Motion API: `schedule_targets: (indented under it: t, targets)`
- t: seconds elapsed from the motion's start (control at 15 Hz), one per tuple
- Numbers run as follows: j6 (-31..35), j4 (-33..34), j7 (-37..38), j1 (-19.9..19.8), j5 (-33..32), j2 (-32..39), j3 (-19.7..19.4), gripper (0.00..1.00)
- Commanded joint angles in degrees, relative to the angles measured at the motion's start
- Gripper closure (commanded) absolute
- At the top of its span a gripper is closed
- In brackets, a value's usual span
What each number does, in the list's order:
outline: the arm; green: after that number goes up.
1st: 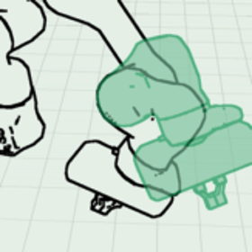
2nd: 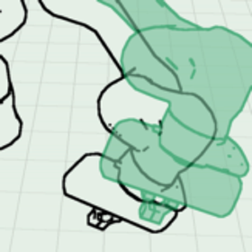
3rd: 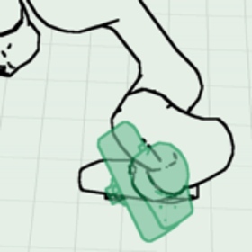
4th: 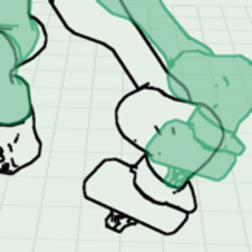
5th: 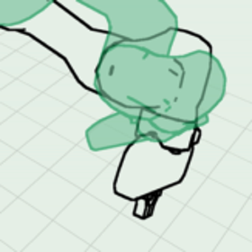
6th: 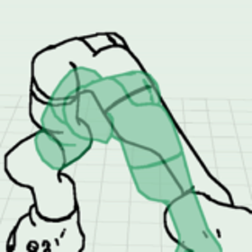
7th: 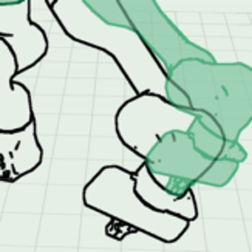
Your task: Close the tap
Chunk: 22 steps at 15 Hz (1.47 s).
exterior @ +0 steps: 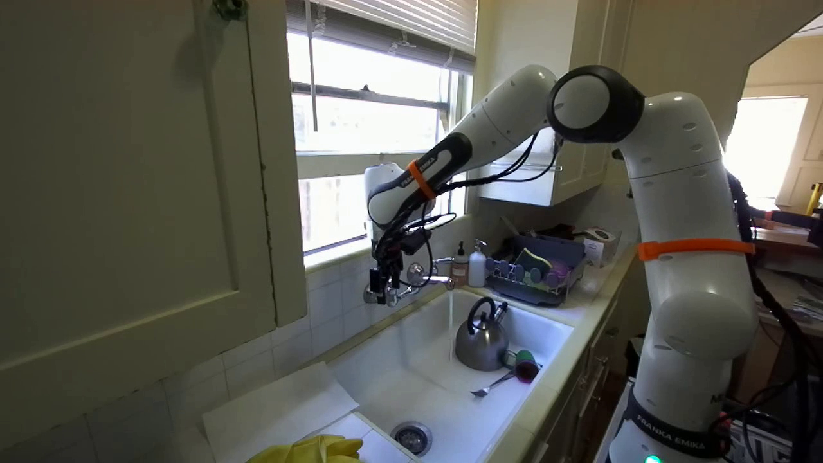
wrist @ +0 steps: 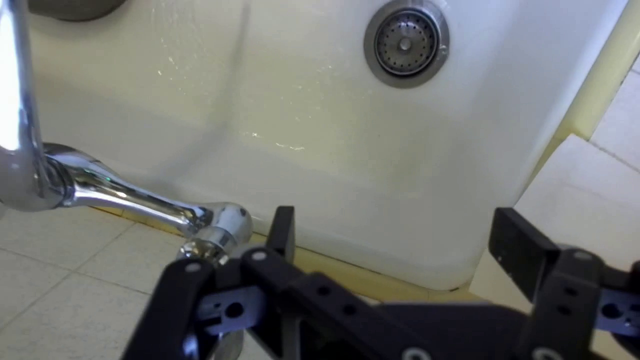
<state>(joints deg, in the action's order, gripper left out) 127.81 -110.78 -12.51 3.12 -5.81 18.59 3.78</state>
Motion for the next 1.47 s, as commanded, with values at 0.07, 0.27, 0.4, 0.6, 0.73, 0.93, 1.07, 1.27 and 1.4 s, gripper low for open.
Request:
schedule_targets:
  t: [0.07, 0.27, 0.4, 0.6, 0.73, 0.93, 1.07, 1.27, 1.4]
  targets:
    - [-2.0, -7.9, -0.9, -2.1, -1.3, -8.9, -1.9, 0.00]
    - [-1.8, -10.8, 0.3, -4.0, -1.3, -12.8, -4.0, 0.00]
    - [-1.5, -12.4, 1.7, -5.5, -1.6, -14.9, -5.8, 0.00]
    - [-1.1, -14.4, 2.7, -8.3, -1.2, -17.7, -8.8, 0.00]
    - [0.3, -14.8, 2.4, -10.1, -0.8, -17.6, -10.6, 0.00]
    - [1.8, -14.1, 2.1, -12.1, -0.3, -16.5, -12.5, 0.00]
    - [3.4, -13.0, 2.5, -13.2, 0.0, -14.7, -13.4, 0.00]
    - [6.1, -11.6, 3.2, -14.3, 0.3, -11.8, -14.4, 0.00]
    - [7.9, -10.3, 4.3, -14.9, 0.4, -9.5, -14.9, 0.00]
